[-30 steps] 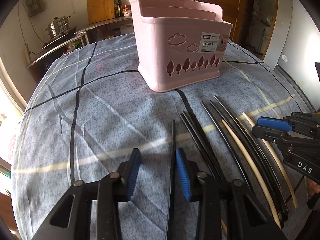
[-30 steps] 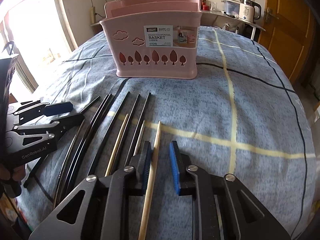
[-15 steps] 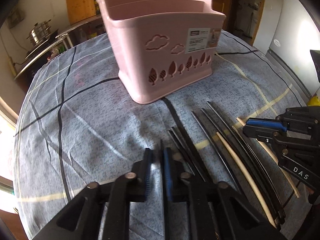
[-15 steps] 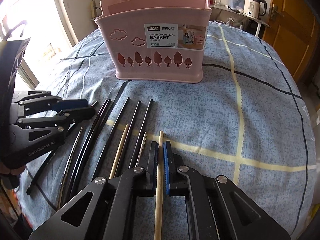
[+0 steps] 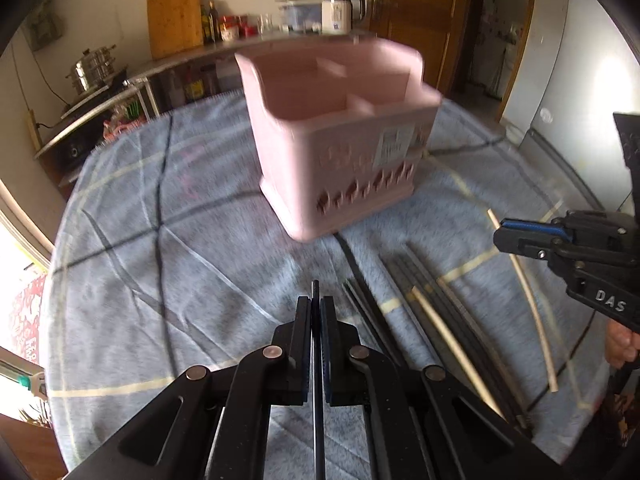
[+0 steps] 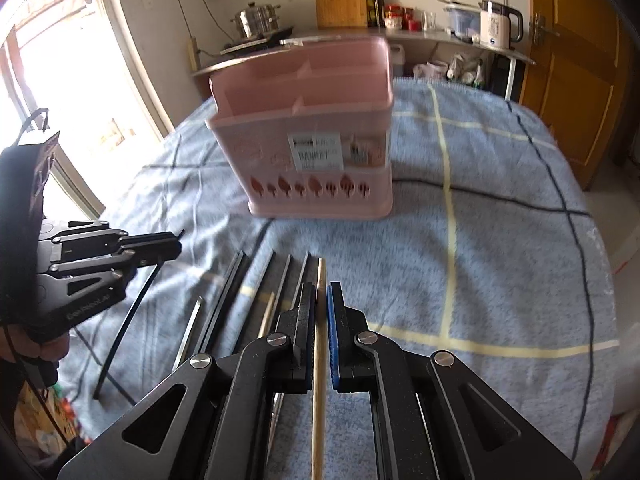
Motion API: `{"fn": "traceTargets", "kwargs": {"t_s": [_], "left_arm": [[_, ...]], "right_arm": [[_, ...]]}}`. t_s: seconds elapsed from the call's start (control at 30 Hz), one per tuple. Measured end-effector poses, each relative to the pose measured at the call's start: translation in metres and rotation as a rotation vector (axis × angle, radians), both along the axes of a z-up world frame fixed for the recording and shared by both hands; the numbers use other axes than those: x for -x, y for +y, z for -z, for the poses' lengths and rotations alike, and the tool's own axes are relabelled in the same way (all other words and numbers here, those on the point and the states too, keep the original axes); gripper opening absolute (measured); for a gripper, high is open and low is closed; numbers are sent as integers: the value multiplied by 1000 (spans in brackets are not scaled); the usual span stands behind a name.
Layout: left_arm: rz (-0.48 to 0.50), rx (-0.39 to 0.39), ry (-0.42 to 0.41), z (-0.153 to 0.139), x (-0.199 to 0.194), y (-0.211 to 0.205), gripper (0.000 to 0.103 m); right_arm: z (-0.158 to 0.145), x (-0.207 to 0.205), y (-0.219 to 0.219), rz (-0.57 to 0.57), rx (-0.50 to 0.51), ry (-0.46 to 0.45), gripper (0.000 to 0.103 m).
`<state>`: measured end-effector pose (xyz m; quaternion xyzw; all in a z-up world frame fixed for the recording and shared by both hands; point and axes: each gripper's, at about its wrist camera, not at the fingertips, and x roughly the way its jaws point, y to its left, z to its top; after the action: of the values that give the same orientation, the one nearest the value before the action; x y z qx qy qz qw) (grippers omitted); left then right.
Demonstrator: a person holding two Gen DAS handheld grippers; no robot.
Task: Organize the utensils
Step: 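Lift both held chopsticks and lower them into the pink basket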
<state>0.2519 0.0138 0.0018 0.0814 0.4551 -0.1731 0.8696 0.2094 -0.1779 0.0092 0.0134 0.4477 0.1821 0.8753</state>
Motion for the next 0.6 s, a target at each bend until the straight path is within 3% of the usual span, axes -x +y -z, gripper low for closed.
{"fn": "traceTargets", "kwargs": {"t_s": [0.37,0.6], "left_arm": [[-19,58,-151,-88,21,17,4],[-25,70,-192,-116,35,16,4]], "right_arm": [[-55,13,-7,14,-27,-116,6],[-80,21,-17,27,-49,-175,5]]}}
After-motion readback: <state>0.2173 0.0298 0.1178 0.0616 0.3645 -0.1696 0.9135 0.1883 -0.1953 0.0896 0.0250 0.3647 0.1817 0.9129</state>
